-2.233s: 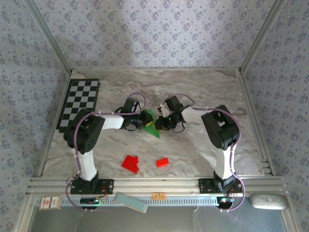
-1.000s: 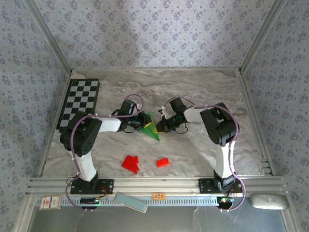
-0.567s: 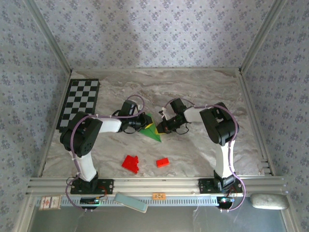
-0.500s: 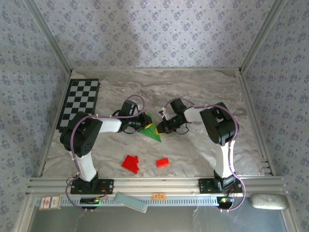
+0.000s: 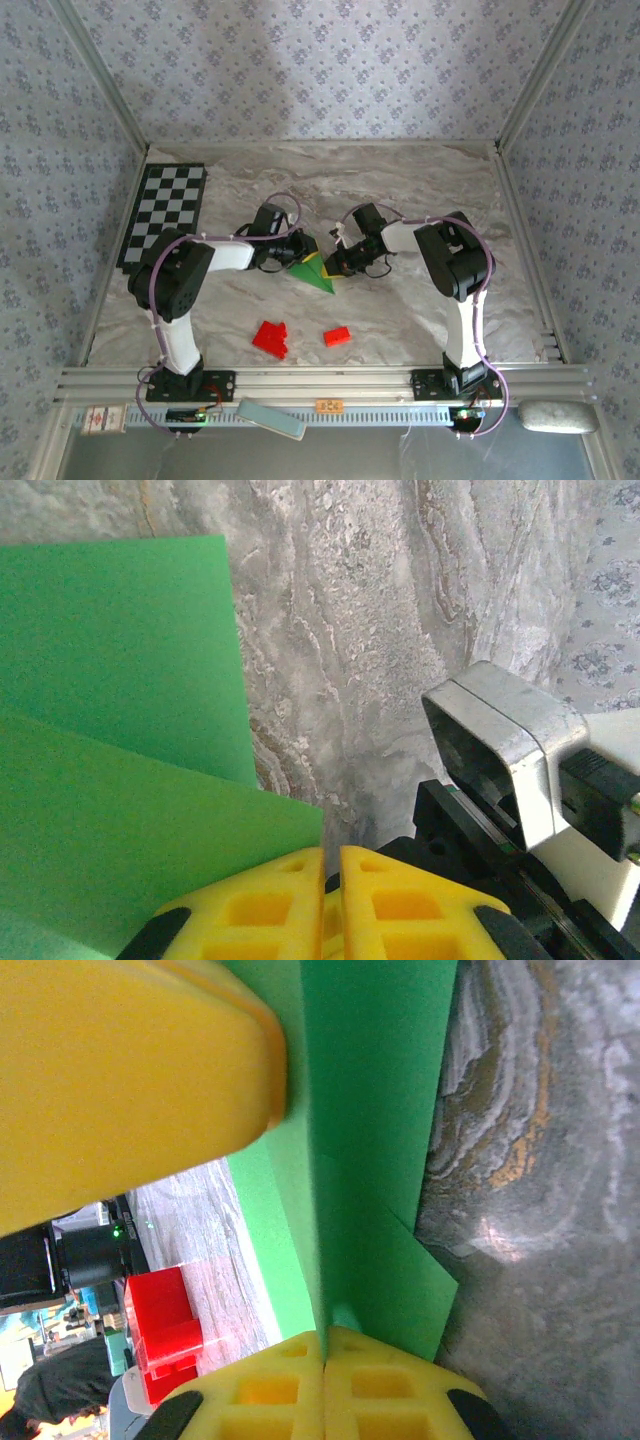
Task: Fold a paper plane with a square sheet of paper (pick it up from the middle)
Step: Fourth fold the wing at the center of the table.
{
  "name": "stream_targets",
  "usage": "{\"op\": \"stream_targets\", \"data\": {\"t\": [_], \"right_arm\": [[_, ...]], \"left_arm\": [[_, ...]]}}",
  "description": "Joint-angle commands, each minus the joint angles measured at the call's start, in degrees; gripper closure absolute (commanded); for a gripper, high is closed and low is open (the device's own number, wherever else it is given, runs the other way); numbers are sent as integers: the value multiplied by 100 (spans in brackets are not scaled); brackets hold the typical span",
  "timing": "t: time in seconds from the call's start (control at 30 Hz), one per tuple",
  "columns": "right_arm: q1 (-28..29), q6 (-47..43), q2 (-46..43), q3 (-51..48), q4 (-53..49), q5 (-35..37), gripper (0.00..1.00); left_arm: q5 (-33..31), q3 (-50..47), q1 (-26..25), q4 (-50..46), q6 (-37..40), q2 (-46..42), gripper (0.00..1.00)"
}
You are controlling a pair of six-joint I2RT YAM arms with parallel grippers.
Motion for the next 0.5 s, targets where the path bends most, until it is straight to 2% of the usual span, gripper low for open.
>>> {"op": "stream_targets", "data": {"t": [0.0, 0.27, 0.47], "right_arm": [[-40, 15, 33, 54, -272, 98, 92], [-31, 44, 76, 72, -306, 122, 91], [-35, 111, -74, 63, -386, 215, 83]], "left_arm": [[19, 162, -50, -164, 63, 132, 89], [7, 234, -52, -233, 71, 224, 89], [-37, 306, -67, -340, 75, 283, 89]]}}
